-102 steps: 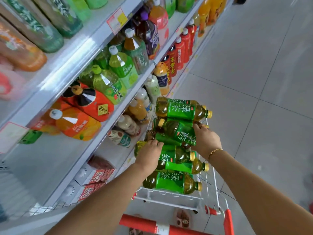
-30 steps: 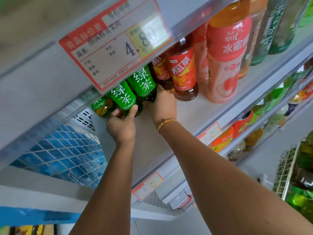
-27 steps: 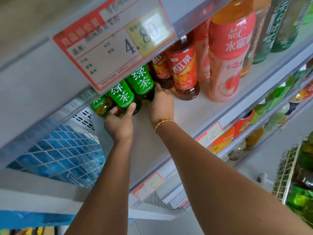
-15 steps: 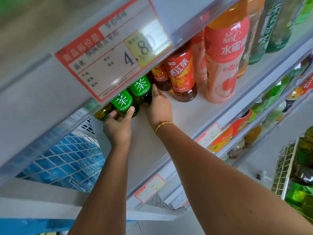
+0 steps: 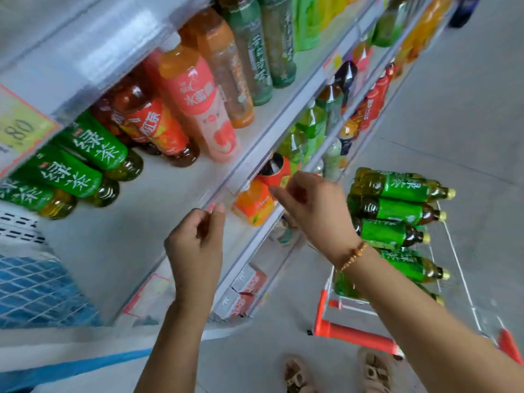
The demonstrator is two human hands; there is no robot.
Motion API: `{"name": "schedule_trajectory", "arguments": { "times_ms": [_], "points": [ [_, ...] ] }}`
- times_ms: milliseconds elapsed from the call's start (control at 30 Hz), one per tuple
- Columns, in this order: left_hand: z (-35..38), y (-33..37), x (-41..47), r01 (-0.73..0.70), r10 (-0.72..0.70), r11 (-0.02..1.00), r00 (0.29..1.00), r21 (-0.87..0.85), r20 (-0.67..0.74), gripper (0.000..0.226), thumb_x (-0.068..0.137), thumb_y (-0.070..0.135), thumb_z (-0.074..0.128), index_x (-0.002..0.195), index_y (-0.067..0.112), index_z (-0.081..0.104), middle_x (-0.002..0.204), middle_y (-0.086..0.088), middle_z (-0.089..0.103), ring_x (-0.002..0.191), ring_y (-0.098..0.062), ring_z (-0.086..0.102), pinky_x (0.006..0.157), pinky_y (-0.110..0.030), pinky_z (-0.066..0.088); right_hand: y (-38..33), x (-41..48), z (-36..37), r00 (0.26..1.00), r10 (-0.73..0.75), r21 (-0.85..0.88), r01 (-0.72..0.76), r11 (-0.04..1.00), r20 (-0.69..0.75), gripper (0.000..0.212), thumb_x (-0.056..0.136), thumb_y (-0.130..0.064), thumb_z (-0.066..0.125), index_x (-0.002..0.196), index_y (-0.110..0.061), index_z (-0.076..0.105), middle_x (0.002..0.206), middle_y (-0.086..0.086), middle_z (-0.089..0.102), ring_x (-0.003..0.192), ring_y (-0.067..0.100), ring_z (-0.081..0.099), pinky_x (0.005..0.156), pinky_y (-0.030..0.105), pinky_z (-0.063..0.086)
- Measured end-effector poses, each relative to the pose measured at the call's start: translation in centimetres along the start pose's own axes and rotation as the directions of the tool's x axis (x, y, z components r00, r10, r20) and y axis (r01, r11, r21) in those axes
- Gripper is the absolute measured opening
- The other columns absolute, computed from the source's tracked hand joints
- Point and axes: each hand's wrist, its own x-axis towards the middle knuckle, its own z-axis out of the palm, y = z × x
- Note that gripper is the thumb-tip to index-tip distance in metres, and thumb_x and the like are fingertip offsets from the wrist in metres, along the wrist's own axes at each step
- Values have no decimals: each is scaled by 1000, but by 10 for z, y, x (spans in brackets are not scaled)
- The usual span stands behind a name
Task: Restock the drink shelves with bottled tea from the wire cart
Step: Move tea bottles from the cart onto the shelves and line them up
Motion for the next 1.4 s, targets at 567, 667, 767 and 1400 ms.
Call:
{"name": "schedule_trajectory", "arguments": {
  "times_ms": [567,667,767,1400],
  "points": [
    [339,-33,-148,-390,-189,852,395,350,899,67,80,28,74,138,14,44,139,-9,49,126,-24,46,105,-35,40,342,-129,-79,144,972,342,-937,73,187,43,93,-19,53,135,-17,47,114,13,64,92,26,63,72,24,46],
    [353,-33,-150,-591,-192,707,367,388,910,75,75,33,76,138,11,42,142,-10,45,132,-27,39,113,-36,31,341,-119,-73,57,957,571,-812,-121,283,36,90,-19,60,122,-7,53,86,12,62,68,19,63,47,13,42],
    [367,-26,-141,-621,-308,629,355,468,883,74,70,37,79,132,9,49,138,-12,45,130,-29,37,110,-39,34,351,-120,-69,28,942,590,-786,-186,335,25,86,-7,64,109,-1,59,91,12,60,73,17,59,52,18,48],
    [346,-1,-172,-563,-49,707,565,428,824,59,68,41,80,109,11,50,108,-3,60,101,-19,55,79,-25,43,337,-105,-54,13,877,677,-640,-362,481,32,70,-16,81,88,-6,57,101,17,66,89,32,66,64,38,57]
  ]
}}
